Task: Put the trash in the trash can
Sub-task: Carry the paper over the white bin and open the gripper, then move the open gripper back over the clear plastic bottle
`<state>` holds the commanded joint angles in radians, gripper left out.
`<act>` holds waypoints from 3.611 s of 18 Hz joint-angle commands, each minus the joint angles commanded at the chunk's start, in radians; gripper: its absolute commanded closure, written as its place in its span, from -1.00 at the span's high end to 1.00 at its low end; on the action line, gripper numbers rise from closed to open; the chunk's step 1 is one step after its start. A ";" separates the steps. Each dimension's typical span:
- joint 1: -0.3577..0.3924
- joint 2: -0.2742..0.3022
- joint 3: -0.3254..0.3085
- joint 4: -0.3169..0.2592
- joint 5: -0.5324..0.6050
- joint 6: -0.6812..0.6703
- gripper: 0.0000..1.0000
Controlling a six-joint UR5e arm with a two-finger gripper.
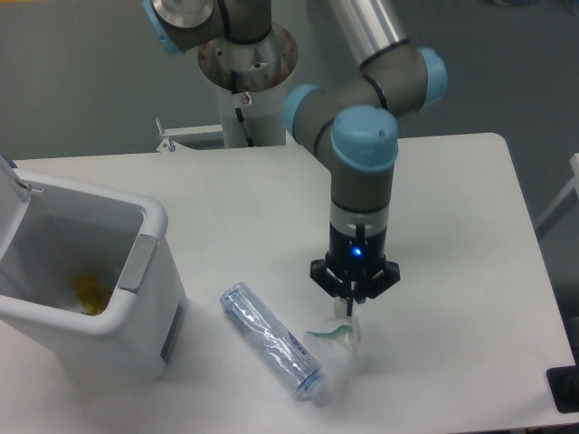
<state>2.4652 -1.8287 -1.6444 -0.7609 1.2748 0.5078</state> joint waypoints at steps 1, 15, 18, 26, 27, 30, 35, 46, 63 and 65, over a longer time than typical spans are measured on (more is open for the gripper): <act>-0.015 0.020 0.003 0.000 -0.003 -0.014 -1.00; -0.236 0.207 0.021 0.002 -0.032 -0.141 -1.00; -0.288 0.213 0.021 0.000 -0.032 -0.141 -1.00; -0.365 0.206 0.017 0.002 -0.032 -0.141 -0.38; -0.367 0.204 0.015 0.002 -0.034 -0.141 -0.31; -0.367 0.200 0.011 0.002 -0.034 -0.143 0.30; -0.362 0.194 0.012 0.003 -0.034 -0.209 0.51; -0.125 0.102 0.015 0.003 -0.037 -0.406 1.00; -0.043 -0.290 0.187 -0.096 -0.023 -0.419 1.00; -0.043 -0.323 0.234 -0.145 -0.023 -0.434 1.00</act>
<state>2.4222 -2.1520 -1.4100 -0.9063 1.2517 0.0737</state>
